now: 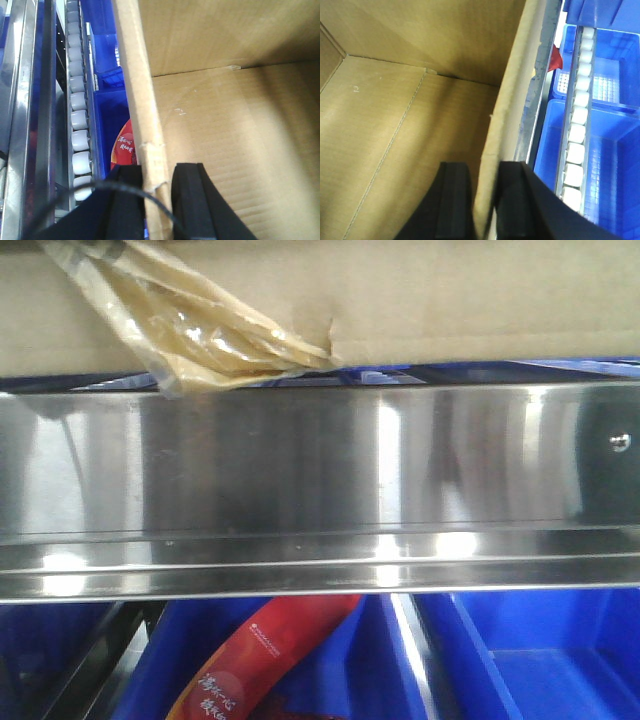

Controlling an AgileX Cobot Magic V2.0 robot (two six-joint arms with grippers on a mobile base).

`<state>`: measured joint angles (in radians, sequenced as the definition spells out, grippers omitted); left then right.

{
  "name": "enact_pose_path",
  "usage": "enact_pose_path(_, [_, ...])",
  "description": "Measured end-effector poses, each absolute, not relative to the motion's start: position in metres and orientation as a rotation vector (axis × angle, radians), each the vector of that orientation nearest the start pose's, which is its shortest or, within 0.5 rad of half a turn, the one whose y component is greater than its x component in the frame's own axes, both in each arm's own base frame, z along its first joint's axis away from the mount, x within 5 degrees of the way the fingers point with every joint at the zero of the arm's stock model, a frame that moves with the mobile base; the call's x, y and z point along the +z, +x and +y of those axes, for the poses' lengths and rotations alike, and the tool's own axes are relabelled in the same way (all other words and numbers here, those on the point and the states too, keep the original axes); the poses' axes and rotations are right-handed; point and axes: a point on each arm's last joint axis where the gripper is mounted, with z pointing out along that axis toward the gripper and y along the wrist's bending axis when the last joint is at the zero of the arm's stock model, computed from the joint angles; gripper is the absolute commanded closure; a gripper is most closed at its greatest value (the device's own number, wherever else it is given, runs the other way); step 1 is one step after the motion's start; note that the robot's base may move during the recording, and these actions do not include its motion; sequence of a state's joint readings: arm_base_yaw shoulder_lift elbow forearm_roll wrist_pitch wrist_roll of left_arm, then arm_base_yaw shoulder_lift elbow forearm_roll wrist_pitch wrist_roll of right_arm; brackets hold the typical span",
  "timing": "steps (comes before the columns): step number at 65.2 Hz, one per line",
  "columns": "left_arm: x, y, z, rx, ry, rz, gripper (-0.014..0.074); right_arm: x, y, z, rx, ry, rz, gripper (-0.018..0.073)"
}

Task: Grab carton from right shelf to conveyor
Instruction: 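Pull the held carton back away from the shelf with both grippers, then hold the carton in both grippers while driving toward the conveyor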

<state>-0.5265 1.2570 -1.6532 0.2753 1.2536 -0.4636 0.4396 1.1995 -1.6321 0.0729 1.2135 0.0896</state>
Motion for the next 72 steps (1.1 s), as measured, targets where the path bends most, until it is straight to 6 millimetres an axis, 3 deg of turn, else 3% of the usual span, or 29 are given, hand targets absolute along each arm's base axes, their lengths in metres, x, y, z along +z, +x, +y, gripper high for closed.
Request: enact_pose_path(72, [0.4801, 0.2056, -0.0921, -0.159, 0.043, 2.298, 0.0614, 0.486, 0.1876, 0.0951, 0.37, -0.405, 2.249, 0.0619])
